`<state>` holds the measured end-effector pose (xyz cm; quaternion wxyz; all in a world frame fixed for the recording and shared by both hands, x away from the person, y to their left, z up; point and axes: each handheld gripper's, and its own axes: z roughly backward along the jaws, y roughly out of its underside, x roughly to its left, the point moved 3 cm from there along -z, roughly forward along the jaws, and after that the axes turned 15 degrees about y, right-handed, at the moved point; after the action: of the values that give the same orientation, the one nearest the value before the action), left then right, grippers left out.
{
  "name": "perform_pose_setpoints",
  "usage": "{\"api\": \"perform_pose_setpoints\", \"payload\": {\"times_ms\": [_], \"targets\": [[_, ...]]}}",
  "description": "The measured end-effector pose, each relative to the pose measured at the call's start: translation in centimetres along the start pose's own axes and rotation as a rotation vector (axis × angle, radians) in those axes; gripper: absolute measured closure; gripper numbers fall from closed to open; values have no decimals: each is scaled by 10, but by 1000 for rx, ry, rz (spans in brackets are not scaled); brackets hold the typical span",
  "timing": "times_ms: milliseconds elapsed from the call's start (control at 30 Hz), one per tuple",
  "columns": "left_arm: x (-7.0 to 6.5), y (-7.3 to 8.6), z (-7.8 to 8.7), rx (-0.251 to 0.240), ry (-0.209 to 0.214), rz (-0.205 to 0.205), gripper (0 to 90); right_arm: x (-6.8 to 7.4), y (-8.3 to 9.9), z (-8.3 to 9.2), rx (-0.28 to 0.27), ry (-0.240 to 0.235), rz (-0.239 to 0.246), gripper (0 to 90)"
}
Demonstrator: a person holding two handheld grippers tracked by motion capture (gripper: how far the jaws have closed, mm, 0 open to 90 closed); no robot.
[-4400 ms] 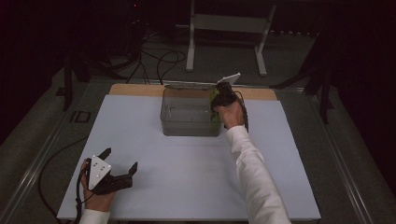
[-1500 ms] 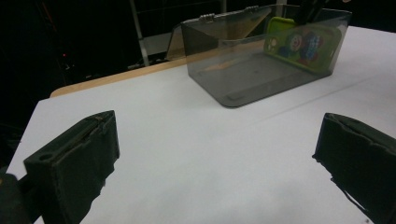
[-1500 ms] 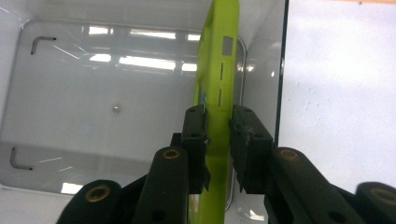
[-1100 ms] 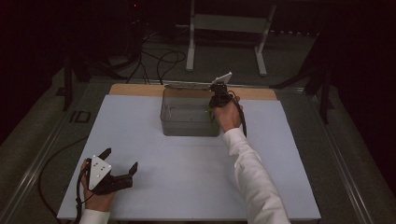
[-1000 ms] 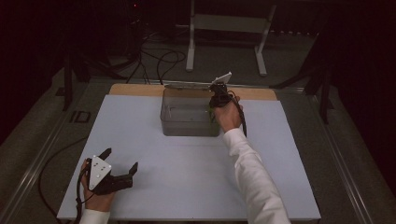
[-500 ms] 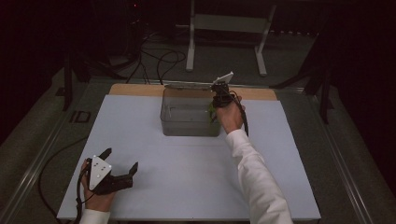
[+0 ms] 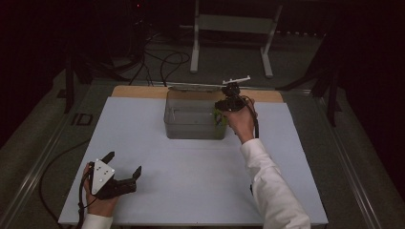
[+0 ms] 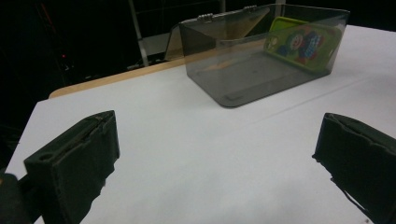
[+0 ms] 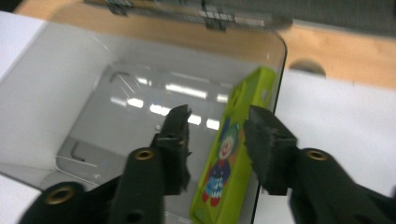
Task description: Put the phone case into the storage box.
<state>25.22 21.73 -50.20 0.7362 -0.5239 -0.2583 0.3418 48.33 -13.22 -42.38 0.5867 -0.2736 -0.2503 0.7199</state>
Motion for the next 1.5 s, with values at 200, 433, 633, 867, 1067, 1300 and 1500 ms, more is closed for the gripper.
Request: {"api": "perform_pose_setpoints", "payload": {"times_ms": [200,433,633,867,1067,1300,1500], "targets": [[0,0,0,0,0,-1,4,3,9,13,-118,5,71,350],[0,0,-1,0,1,0,4,5,20,26,-210,-8,96,182],[-1,0,-1,2,4,0,4,8,29,37,-276,-63,149,141],[-1,0,-1,3,11,-2,4,10,39,47,-325,-100,180,132],[-2,1,-3,9,27,1,3,9,59,60,-391,-129,225,113],[-2,1,-3,6,31,7,3,4,86,70,-473,-170,235,109],[-2,0,-2,6,34,10,3,-4,104,74,-485,-178,238,110]]}}
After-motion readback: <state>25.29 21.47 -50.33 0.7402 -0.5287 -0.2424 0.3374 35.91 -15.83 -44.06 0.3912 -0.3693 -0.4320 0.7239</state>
